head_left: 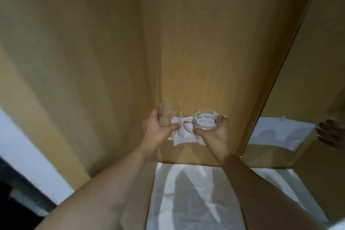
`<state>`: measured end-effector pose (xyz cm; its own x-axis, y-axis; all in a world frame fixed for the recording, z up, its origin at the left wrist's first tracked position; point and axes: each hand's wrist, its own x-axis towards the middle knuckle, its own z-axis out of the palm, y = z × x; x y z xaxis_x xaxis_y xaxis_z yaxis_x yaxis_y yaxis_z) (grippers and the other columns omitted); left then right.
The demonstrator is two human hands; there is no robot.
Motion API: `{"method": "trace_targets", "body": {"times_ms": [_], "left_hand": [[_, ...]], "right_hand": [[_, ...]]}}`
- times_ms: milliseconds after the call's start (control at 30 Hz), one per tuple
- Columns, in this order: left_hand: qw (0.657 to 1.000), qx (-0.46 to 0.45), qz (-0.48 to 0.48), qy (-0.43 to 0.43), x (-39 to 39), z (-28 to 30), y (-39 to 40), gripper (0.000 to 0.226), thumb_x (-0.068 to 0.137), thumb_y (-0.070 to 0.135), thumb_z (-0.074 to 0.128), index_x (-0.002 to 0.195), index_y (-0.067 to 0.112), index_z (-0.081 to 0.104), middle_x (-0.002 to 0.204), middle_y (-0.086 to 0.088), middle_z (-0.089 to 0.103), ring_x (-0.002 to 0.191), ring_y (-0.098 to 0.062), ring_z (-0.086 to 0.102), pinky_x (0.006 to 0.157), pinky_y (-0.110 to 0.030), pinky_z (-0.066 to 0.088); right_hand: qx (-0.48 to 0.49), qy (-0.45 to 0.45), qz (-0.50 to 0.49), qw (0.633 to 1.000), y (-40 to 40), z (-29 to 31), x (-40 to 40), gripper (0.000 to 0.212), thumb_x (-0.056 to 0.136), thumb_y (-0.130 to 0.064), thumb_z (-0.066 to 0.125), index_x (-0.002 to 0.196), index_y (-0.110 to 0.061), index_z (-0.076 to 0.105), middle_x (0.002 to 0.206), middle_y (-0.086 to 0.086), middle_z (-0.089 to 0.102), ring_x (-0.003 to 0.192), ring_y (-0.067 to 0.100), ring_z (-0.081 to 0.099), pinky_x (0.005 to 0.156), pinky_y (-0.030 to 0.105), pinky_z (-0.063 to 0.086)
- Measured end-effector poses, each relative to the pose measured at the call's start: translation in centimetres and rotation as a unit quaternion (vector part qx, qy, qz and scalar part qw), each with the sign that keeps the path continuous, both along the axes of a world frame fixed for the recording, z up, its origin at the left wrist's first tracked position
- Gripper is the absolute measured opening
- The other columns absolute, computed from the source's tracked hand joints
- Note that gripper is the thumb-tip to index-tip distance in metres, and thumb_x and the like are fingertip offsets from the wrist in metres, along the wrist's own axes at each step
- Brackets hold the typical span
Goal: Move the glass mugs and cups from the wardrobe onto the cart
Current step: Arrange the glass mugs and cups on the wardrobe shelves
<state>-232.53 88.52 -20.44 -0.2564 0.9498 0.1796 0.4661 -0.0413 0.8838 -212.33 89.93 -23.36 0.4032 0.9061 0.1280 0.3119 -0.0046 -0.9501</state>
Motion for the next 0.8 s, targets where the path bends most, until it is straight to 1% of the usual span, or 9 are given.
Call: {"method": "trace_targets", "body": {"times_ms": [100,167,200,267,333,433,567,667,800], "left_hand": [[0.998,0.059,-0.002,-0.012,-0.6,3.7,-3.2,0.061,0.058,0.045,0.095,0.104,0.027,0.06,0.107,0.005,0.066,0.097,-0.012,0.063,0.081,-0.025,0.049],[0.996,0.087,-0.009,-0.021,-0.9,6.0,-5.5,0.066,0.058,0.048,0.095,0.11,0.026,0.061,0.111,0.004,0.066,0.104,-0.016,0.061,0.09,-0.032,0.05],[0.995,0.099,-0.015,-0.028,-1.2,7.1,-6.6,0.07,0.058,0.05,0.094,0.114,0.027,0.061,0.114,0.005,0.065,0.107,-0.015,0.06,0.092,-0.032,0.049],[0.991,0.118,-0.024,-0.052,-1.6,9.3,-8.9,0.075,0.059,0.052,0.094,0.121,0.029,0.059,0.12,0.008,0.063,0.112,-0.013,0.058,0.095,-0.028,0.047],[0.986,0.137,-0.037,-0.083,-2.0,10.9,-11.0,0.079,0.06,0.052,0.093,0.126,0.03,0.056,0.123,0.009,0.062,0.114,-0.013,0.059,0.099,-0.03,0.048],[0.979,0.151,-0.064,-0.125,-1.9,12.5,-14.0,0.081,0.062,0.055,0.091,0.13,0.035,0.052,0.124,0.009,0.061,0.114,-0.011,0.059,0.097,-0.029,0.048],[0.965,0.142,-0.113,-0.188,-0.8,13.3,-17.5,0.079,0.059,0.06,0.087,0.126,0.033,0.054,0.115,0.006,0.066,0.104,-0.011,0.067,0.082,-0.025,0.052],[0.955,0.14,-0.134,-0.226,0.5,13.3,-19.3,0.083,0.053,0.064,0.086,0.123,0.03,0.056,0.112,0.002,0.07,0.1,-0.013,0.071,0.091,-0.038,0.057],[0.952,0.132,-0.156,-0.229,2.4,13.4,-21.3,0.073,0.057,0.065,0.086,0.116,0.033,0.057,0.107,0.003,0.074,0.102,-0.017,0.072,0.097,-0.055,0.054]], "right_hand": [[0.031,-0.008,-0.022,0.999,-4.0,3.9,-0.7,0.104,0.049,-0.033,0.099,0.137,-0.013,0.047,0.121,0.001,0.062,0.108,0.022,0.063,0.086,0.031,0.053],[0.065,0.013,-0.027,0.997,-6.7,6.0,-1.1,0.101,0.051,-0.036,0.098,0.136,-0.016,0.048,0.116,-0.003,0.062,0.106,0.021,0.063,0.075,0.021,0.048],[0.081,0.031,-0.028,0.996,-8.0,7.0,-1.4,0.1,0.051,-0.04,0.098,0.135,-0.017,0.049,0.116,-0.004,0.062,0.106,0.021,0.063,0.077,0.021,0.049],[0.111,0.055,-0.033,0.992,-10.5,8.9,-1.7,0.101,0.049,-0.052,0.096,0.133,-0.02,0.051,0.121,-0.002,0.063,0.11,0.022,0.063,0.09,0.034,0.054],[0.148,0.062,-0.033,0.986,-12.9,10.2,-1.9,0.096,0.046,-0.062,0.093,0.126,-0.026,0.054,0.119,-0.005,0.064,0.109,0.019,0.064,0.095,0.042,0.055],[0.197,0.072,-0.04,0.977,-16.4,11.5,-2.0,0.089,0.047,-0.068,0.091,0.121,-0.037,0.051,0.119,-0.009,0.063,0.107,0.012,0.062,0.097,0.041,0.054],[0.214,0.095,-0.066,0.97,-21.0,12.2,-1.4,0.107,0.05,-0.07,0.089,0.139,-0.026,0.047,0.128,-0.005,0.058,0.117,0.016,0.059,0.103,0.043,0.051],[0.219,0.096,-0.069,0.969,-23.8,12.2,-0.3,0.11,0.05,-0.076,0.085,0.141,-0.029,0.044,0.129,-0.005,0.057,0.117,0.017,0.059,0.101,0.044,0.054],[0.219,0.096,-0.065,0.969,-26.1,12.8,1.4,0.109,0.052,-0.073,0.086,0.141,-0.025,0.045,0.131,-0.001,0.057,0.118,0.021,0.06,0.099,0.047,0.055]]}}
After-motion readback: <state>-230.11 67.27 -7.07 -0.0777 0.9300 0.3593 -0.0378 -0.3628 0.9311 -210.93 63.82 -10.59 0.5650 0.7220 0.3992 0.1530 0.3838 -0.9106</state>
